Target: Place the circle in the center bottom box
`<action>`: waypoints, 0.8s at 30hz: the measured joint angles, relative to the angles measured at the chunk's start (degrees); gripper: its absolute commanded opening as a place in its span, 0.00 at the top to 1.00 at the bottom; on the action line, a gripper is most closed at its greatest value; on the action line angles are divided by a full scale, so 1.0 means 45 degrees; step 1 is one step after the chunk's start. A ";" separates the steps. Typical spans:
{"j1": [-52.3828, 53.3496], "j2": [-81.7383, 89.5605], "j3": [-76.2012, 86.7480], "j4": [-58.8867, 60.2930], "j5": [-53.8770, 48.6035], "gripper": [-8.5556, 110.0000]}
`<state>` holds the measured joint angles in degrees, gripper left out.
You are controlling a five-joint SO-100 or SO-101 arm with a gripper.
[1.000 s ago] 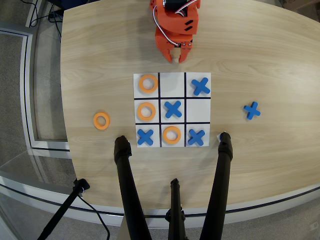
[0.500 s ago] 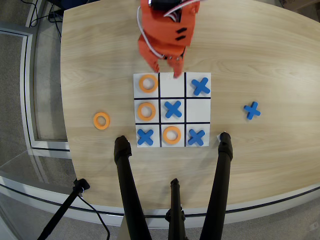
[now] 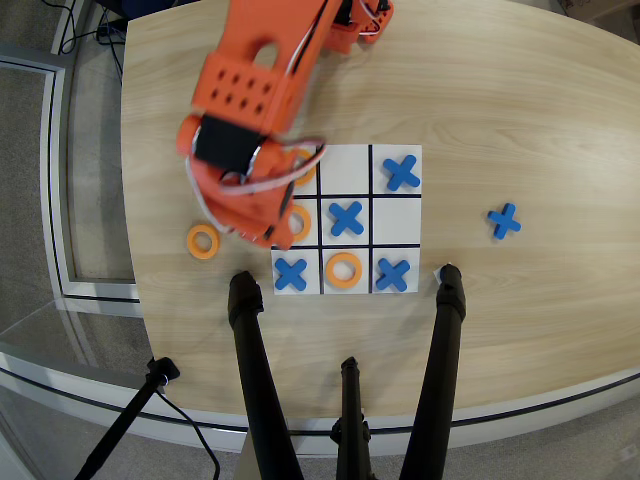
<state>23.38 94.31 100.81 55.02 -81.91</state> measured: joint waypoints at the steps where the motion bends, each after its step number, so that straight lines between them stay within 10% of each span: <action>1: 0.0195 -0.0781 -0.0742 0.0020 -0.0020 0.72; 24: 0.1719 -0.8789 -0.7754 0.0586 -0.0937 0.72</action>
<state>31.11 54.76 65.92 57.66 -86.13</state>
